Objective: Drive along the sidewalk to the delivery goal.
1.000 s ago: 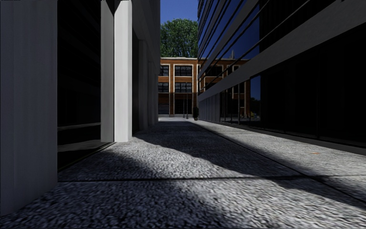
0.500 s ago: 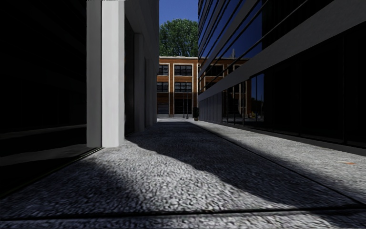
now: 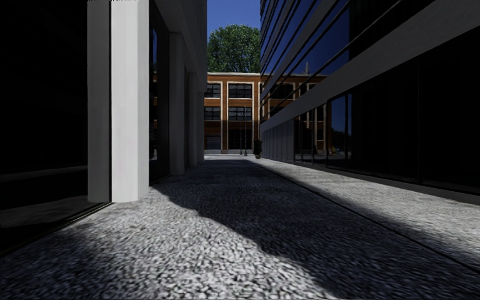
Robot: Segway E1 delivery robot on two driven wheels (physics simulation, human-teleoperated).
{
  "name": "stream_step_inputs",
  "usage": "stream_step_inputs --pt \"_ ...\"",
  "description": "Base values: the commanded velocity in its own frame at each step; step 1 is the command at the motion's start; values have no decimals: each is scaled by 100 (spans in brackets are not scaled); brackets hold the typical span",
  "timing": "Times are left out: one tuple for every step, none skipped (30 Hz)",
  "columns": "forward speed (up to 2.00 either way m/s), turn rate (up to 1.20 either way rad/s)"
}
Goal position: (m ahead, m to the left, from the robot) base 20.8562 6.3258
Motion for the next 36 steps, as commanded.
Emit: stream_step_inputs --pt "155 0" --pt "155 0" --pt "155 0" --pt "155 0" --pt "155 0" --pt "155 0" --pt "155 0" --pt "155 0" --pt "155 0" --pt "155 0" --pt "155 0" --pt "155 0" --pt "155 0" --pt "155 0" --pt "155 0" --pt "155 0" --pt "155 0" --pt "155 0" --pt "155 0" --pt "155 0" --pt "155 0" --pt "155 0" --pt "155 0" --pt "155 0" --pt "155 0" --pt "155 0" --pt "155 0" --pt "155 0" --pt "155 0" --pt "155 0" --pt "155 0" --pt "155 0" --pt "155 0" --pt "155 0" --pt "155 0" --pt "155 0"
